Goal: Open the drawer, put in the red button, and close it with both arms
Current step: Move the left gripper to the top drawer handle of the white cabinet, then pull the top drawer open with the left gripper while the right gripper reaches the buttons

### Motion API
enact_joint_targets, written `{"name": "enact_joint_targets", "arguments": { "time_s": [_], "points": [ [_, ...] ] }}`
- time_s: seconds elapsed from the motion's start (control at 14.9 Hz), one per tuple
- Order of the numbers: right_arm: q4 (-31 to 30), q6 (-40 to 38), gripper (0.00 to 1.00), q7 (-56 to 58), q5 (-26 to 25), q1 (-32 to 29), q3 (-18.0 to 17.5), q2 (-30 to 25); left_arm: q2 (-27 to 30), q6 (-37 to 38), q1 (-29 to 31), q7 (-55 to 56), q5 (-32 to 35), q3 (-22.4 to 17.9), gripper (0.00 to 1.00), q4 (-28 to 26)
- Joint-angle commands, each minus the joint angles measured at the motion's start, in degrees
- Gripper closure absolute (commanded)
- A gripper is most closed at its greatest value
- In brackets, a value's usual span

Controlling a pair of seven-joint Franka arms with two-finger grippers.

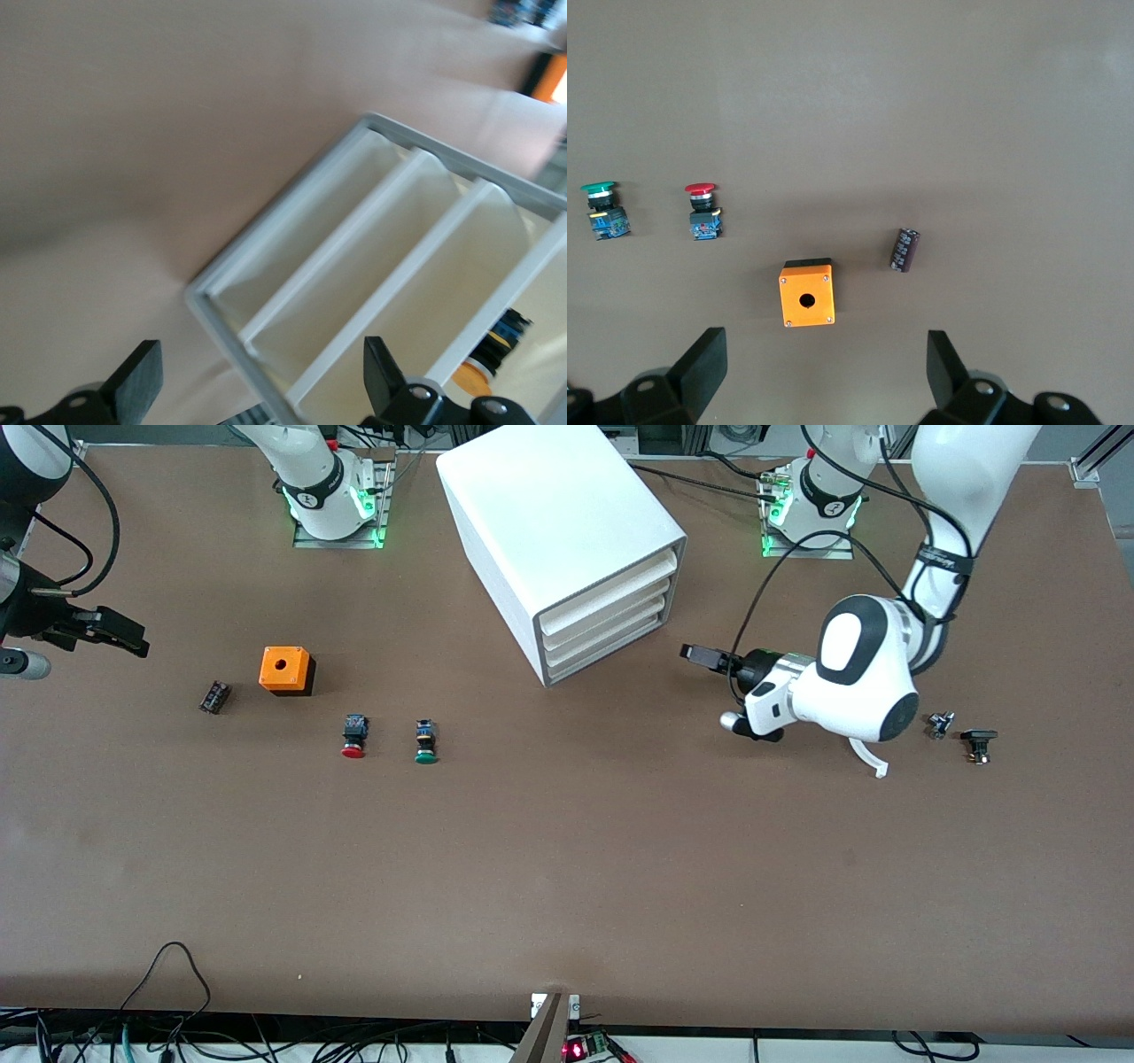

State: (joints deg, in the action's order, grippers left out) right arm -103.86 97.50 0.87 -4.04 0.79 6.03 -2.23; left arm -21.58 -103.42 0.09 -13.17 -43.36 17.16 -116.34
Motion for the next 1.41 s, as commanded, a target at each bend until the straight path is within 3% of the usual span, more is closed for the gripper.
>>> {"name": "enact_joint_targets", "arguments": {
  "time_s": [0.0, 0.2, 0.54, 0.61, 0.67, 0.74, 0.81, 1.01, 1.35],
  "points": [
    [-0.3, -0.5, 0.0, 0.5, 1.3, -0.3, -0.1, -0.7, 0.3, -3.3, -1.5, -6.3, -7.6, 2.2, 0.0, -4.2],
    [-0.3, -0.5, 0.0, 0.6, 1.3, -0.3, -0.1, -0.5, 0.3, -8.0, -2.5, -6.6, -13.8, 7.3, 0.01, -7.9],
    [-0.2, -0.2, 0.0, 0.6, 3.3, -0.2, -0.2, 0.6, 0.3, -13.8, -2.5, -6.6, -14.6, 11.9, 0.22, -10.4],
    [-0.2, 0.0, 0.0, 0.7, 3.9, -0.1, -0.2, 1.3, 0.2, -14.3, -2.5, -6.6, -14.9, 12.7, 0.31, -10.5],
    [-0.3, 0.6, 0.0, 0.7, 3.9, -0.1, -0.2, 2.7, 0.2, -14.9, -2.5, -6.6, -14.9, 13.2, 0.51, -10.6],
    [-0.3, 2.0, 0.0, 0.7, 4.4, 0.0, -0.4, 4.3, 0.2, -15.3, -2.5, -6.5, -14.9, 13.3, 0.92, -10.9],
    [-0.3, 3.1, 0.0, 0.6, 4.9, 0.3, -0.8, 6.0, 0.3, -15.3, -2.5, -6.2, -14.9, 13.3, 1.0, -10.9],
    [-0.3, 6.5, 0.0, 0.6, 6.2, 3.1, -0.8, 10.1, 0.6, -15.4, -1.8, -6.0, -14.0, 12.6, 1.0, -10.8],
    [-0.3, 13.3, 0.0, 0.6, 6.3, 5.4, -0.8, 15.7, 1.6, -15.5, 0.5, -6.5, -7.2, 4.0, 1.0, -6.1]
  ]
}}
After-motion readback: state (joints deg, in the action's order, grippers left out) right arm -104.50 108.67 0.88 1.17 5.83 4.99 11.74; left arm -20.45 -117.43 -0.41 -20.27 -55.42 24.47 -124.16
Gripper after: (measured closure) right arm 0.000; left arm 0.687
